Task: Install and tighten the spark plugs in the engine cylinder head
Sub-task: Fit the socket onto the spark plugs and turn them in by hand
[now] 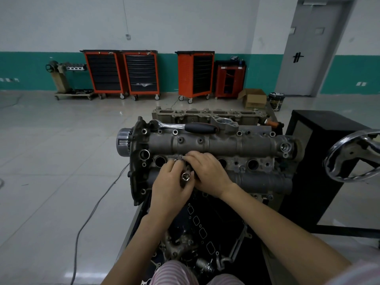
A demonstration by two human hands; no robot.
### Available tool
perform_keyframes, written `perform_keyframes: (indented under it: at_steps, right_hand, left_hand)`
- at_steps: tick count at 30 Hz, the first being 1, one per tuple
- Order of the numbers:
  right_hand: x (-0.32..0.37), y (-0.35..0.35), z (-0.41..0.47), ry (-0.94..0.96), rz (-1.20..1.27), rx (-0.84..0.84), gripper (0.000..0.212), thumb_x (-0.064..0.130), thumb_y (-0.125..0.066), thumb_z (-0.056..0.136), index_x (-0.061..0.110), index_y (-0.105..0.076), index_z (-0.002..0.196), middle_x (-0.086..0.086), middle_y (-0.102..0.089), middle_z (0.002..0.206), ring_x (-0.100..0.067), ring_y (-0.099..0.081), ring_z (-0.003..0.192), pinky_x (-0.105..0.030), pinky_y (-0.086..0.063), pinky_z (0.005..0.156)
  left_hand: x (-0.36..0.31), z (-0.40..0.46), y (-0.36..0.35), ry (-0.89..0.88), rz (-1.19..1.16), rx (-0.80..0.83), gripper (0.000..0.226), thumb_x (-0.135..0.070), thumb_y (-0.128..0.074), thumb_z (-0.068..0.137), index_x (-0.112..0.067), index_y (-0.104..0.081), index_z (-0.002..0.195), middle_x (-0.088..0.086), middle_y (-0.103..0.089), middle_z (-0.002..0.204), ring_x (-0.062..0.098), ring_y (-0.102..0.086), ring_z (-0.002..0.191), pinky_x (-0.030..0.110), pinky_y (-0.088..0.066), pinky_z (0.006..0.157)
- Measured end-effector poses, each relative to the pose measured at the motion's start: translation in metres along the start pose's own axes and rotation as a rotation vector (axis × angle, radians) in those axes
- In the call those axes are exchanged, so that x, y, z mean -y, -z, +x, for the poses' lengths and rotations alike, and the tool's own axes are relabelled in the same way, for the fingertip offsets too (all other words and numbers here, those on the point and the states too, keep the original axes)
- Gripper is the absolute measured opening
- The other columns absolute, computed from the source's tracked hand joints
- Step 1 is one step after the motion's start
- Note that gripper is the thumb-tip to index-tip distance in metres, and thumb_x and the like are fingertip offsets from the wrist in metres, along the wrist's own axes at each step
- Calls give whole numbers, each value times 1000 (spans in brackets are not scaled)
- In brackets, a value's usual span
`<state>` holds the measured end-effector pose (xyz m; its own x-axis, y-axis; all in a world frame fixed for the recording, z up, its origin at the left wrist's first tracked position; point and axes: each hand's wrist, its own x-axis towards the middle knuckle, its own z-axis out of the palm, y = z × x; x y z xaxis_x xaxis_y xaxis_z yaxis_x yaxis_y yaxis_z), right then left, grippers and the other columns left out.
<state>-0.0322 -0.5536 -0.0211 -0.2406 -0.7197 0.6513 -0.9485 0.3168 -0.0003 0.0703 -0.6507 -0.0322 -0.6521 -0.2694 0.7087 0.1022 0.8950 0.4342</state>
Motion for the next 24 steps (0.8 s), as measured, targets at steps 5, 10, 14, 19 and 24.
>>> perform_keyframes:
  at_steps: [5, 10, 14, 19, 24]
  right_hand:
    - [17, -14, -14, -150, 318, -101, 39, -1, -57, 81, -5, -55, 120, -18, -58, 123, -28, -55, 115, -38, -43, 97]
    - [23, -21, -19, -282, 475, -204, 41, -5, -57, 84, -4, -52, 124, -16, -54, 128, -25, -49, 121, -32, -37, 102]
    - [36, -28, -28, -413, 669, -243, 48, 12, -53, 90, 4, -38, 135, -10, -42, 139, -20, -40, 130, -35, -35, 106]
    - [62, -41, -53, -379, 589, -180, 36, 46, -33, 92, 60, -37, 124, 36, -44, 128, 9, -40, 122, -4, -32, 94]
    - [59, -33, -64, -315, 564, -268, 44, 5, -44, 92, 12, -42, 136, -7, -45, 139, -20, -38, 132, -47, -36, 104]
  left_hand:
    - [-5, -29, -14, 95, -346, -154, 22, -16, -55, 89, -24, -49, 109, -17, -51, 102, 4, -53, 91, 20, -45, 77]
    - [-16, -50, -26, 139, -606, 32, 64, -33, -45, 93, -11, -20, 147, -3, -26, 152, 10, -24, 139, 32, -27, 112]
    - [-26, -43, -28, 131, -630, 45, 68, -36, -44, 91, -19, -8, 147, -11, -16, 154, 7, -18, 141, 32, -23, 113]
    - [-30, -27, -27, 222, -768, -16, 62, -24, -43, 93, -26, -12, 147, -34, -20, 146, -7, -18, 136, 9, -21, 106]
    - [-23, -7, -15, 249, -864, 24, 47, -22, -48, 93, -32, -37, 138, -13, -41, 143, -3, -34, 132, 15, -31, 105]
